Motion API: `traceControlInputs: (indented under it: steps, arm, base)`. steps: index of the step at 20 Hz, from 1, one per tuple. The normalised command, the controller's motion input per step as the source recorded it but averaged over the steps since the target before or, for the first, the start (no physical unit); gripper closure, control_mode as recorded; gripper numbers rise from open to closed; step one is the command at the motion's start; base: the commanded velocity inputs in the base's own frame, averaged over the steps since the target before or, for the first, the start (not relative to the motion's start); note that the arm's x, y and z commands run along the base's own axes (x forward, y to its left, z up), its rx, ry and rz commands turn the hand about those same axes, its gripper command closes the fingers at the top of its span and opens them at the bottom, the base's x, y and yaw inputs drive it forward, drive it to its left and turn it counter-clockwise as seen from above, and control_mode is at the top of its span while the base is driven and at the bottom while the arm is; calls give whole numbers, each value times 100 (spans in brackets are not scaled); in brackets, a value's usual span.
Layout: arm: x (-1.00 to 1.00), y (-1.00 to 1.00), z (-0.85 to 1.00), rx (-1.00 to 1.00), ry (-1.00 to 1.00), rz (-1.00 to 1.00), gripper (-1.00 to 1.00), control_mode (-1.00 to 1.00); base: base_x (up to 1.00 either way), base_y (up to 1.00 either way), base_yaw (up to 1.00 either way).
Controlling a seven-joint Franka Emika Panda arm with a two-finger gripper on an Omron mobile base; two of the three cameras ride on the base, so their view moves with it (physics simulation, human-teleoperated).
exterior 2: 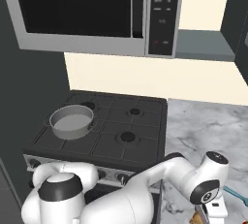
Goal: Put the onion and tomato in the pot. Retrieve the spatula and lightly stir the vegetables in the pot.
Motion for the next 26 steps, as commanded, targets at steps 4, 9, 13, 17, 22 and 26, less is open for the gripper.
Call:
traceControlInputs:
  steps: [4, 9, 13, 17, 22, 26]
  arm:
    - [0, 0, -2, 0, 0, 0, 100, -100]
    - [-13, 43, 43, -5, -22, 4, 100, -100]
    - [4, 84, 74, -4, -27, 19, 100, -100]
    - [46, 91, 70, -3, -17, 28, 100, -100]
    - [72, 92, 62, -2, -8, 39, 100, -100]
    - [81, 100, 54, -4, -5, 46, 100, -100]
  base:
    - [0, 0, 0]
    - [0, 0, 0]
    - [0, 0, 0]
    - [0, 0, 0]
    - [0, 0, 0]
    - [0, 0, 0]
